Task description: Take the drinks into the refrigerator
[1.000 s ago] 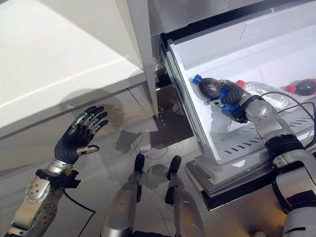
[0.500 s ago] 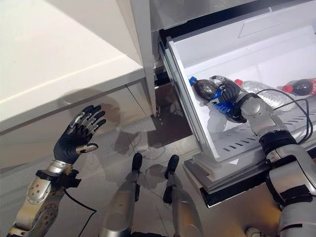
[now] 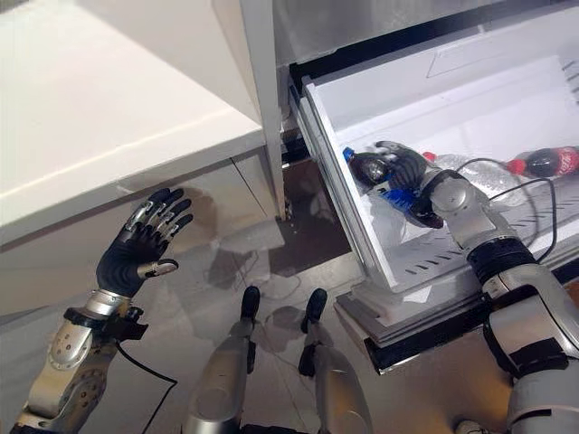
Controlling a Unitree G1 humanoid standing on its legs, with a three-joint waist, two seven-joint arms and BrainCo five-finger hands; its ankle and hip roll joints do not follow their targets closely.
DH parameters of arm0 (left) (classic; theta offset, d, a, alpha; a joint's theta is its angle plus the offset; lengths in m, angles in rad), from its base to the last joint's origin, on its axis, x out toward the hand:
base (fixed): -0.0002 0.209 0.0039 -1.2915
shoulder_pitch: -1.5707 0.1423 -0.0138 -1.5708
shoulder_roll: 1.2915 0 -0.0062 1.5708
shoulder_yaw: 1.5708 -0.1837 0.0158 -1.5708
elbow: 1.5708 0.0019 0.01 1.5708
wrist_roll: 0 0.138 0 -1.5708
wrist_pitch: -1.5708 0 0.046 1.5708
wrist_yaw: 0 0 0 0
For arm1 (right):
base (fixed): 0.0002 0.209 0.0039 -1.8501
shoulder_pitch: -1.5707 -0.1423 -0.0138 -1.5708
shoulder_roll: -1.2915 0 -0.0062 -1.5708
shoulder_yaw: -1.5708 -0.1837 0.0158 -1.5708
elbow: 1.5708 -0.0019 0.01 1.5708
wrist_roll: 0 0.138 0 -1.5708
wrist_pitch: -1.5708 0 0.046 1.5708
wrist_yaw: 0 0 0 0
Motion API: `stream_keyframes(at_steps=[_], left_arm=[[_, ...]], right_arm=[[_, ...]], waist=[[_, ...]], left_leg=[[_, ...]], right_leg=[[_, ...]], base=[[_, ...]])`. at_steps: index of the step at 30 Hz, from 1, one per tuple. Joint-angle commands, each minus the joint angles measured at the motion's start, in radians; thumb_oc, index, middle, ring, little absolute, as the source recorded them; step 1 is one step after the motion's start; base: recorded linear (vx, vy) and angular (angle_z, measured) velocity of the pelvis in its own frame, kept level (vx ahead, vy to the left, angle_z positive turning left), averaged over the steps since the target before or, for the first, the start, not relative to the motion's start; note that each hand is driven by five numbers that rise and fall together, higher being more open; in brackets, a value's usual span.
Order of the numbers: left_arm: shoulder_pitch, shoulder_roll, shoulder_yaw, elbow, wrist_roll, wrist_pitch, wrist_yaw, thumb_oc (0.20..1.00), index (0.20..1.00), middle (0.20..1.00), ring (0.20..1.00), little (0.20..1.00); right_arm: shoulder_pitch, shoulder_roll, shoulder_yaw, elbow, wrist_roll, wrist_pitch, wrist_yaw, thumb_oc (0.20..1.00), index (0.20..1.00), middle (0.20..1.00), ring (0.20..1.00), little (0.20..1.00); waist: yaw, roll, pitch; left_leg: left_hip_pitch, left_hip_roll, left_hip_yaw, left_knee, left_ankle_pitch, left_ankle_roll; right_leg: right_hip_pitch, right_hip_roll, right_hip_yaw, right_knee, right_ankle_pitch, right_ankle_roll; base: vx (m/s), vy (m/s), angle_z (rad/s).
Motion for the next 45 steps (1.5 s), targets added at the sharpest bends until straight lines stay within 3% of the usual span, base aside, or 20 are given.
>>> stream_keyframes(at_steps=[1,10,12,16,17,18,19,22,27,29,30,39,45], left_arm=[[0.031,0.007,0.040,-0.065,0.009,-0.045,-0.041,1.000,1.000,1.000,1.000,1.000],[0.036,0.025,0.082,-0.060,-0.018,-0.033,-0.087,1.000,1.000,1.000,1.000,1.000],[0.061,0.024,0.106,-0.056,-0.025,-0.029,-0.105,1.000,1.000,1.000,1.000,1.000],[0.077,0.025,0.122,-0.050,-0.037,-0.025,-0.119,1.000,1.000,1.000,1.000,1.000],[0.089,0.019,0.138,-0.051,-0.038,-0.023,-0.121,1.000,1.000,1.000,1.000,1.000],[0.088,0.022,0.135,-0.051,-0.038,-0.023,-0.121,1.000,1.000,1.000,1.000,1.000],[0.095,0.013,0.152,-0.042,-0.028,-0.025,-0.124,1.000,1.000,1.000,1.000,1.000],[0.107,0.003,0.160,-0.050,-0.025,-0.023,-0.130,1.000,1.000,1.000,1.000,1.000],[0.152,-0.052,0.211,-0.065,0.008,-0.025,-0.119,1.000,1.000,1.000,1.000,1.000],[0.155,-0.060,0.216,-0.067,0.012,-0.027,-0.118,1.000,1.000,1.000,1.000,1.000],[0.159,-0.071,0.224,-0.069,0.020,-0.030,-0.117,1.000,1.000,1.000,1.000,1.000],[0.158,-0.106,0.231,-0.053,0.067,-0.072,-0.084,1.000,1.000,1.000,1.000,1.000],[0.155,-0.098,0.206,-0.036,0.091,-0.086,-0.063,1.000,1.000,1.000,1.000,1.000]], right_arm=[[-0.072,-0.084,0.035,-0.095,0.033,-0.031,0.001,1.000,1.000,1.000,1.000,1.000],[0.011,-0.332,-0.121,-0.338,0.128,-0.069,0.016,1.000,1.000,1.000,1.000,1.000],[0.142,-0.382,-0.241,-0.400,0.191,-0.089,0.011,1.000,1.000,1.000,1.000,1.000],[0.314,-0.365,-0.409,-0.480,0.268,-0.115,0.004,1.000,1.000,1.000,1.000,1.000],[0.444,-0.335,-0.531,-0.551,0.314,-0.129,0.006,1.000,1.000,1.000,1.000,1.000],[0.457,-0.334,-0.544,-0.556,0.313,-0.128,0.006,1.000,1.000,1.000,1.000,1.000],[0.549,-0.309,-0.642,-0.610,0.329,-0.151,0.002,1.000,1.000,1.000,1.000,1.000],[0.673,-0.280,-0.773,-0.680,0.342,-0.170,-0.007,1.000,1.000,1.000,1.000,1.000],[0.910,-0.106,-1.007,-0.803,0.257,-0.223,-0.057,1.000,1.000,1.000,1.000,1.000],[0.942,-0.072,-1.032,-0.814,0.236,-0.229,-0.066,1.000,1.000,1.000,1.000,1.000],[0.997,0.002,-1.068,-0.826,0.188,-0.241,-0.091,1.000,1.000,1.000,1.000,1.000],[1.116,0.263,-1.057,-0.721,0.056,-0.284,-0.201,1.000,1.000,1.000,1.000,1.000],[1.138,0.322,-0.969,-0.491,0.022,-0.271,-0.251,1.000,1.000,1.000,1.000,1.000]], waist=[[-0.010,0.001,0.001],[-0.018,-0.025,-0.039],[-0.031,-0.031,-0.078],[-0.040,-0.042,-0.107],[-0.052,-0.046,-0.128],[-0.047,-0.047,-0.128],[-0.064,-0.049,-0.147],[-0.074,-0.049,-0.163],[-0.120,-0.038,-0.204],[-0.125,-0.035,-0.208],[-0.136,-0.029,-0.214],[-0.171,-0.016,-0.216],[-0.177,-0.013,-0.211]], left_leg=[[0.054,0.001,-0.010,-0.035,-0.025,0.006],[0.139,-0.010,0.001,-0.011,-0.058,0.012],[0.157,-0.016,0.001,-0.003,-0.072,0.016],[0.173,-0.019,0.002,0.000,-0.083,0.020],[0.180,-0.020,0.005,0.003,-0.092,0.023],[0.180,-0.020,0.005,0.003,-0.092,0.023],[0.189,-0.022,0.009,0.013,-0.103,0.029],[0.194,-0.024,0.015,0.025,-0.117,0.034],[0.217,-0.031,0.034,0.027,-0.140,0.048],[0.218,-0.031,0.037,0.028,-0.142,0.050],[0.220,-0.034,0.044,0.027,-0.145,0.053],[0.238,-0.035,0.081,0.014,-0.152,0.060],[0.249,-0.034,0.098,0.014,-0.157,0.060]], right_leg=[[0.002,-0.042,0.009,0.148,-0.068,0.091],[0.100,-0.055,0.004,0.147,-0.081,0.097],[0.125,-0.057,0.001,0.143,-0.086,0.100],[0.146,-0.059,0.005,0.135,-0.088,0.106],[0.155,-0.060,0.008,0.133,-0.092,0.110],[0.154,-0.060,0.008,0.133,-0.092,0.110],[0.158,-0.062,0.018,0.142,-0.095,0.115],[0.161,-0.062,0.026,0.154,-0.101,0.119],[0.165,-0.060,0.059,0.151,-0.107,0.127],[0.164,-0.060,0.064,0.150,-0.107,0.129],[0.160,-0.058,0.077,0.146,-0.105,0.130],[0.145,-0.049,0.122,0.137,-0.095,0.135],[0.147,-0.044,0.136,0.140,-0.095,0.135]], base=[[0.00,0.000,0.00],[0.02,0.008,0.00],[0.10,0.019,0.00],[0.09,0.017,0.01],[0.07,0.015,0.03],[0.14,0.039,-0.02],[0.08,0.025,-0.04],[0.08,0.044,-0.10],[0.08,0.058,-0.11],[0.04,0.049,-0.20],[0.02,0.048,-0.15],[0.01,0.030,-0.19],[-0.01,0.015,-0.13]])
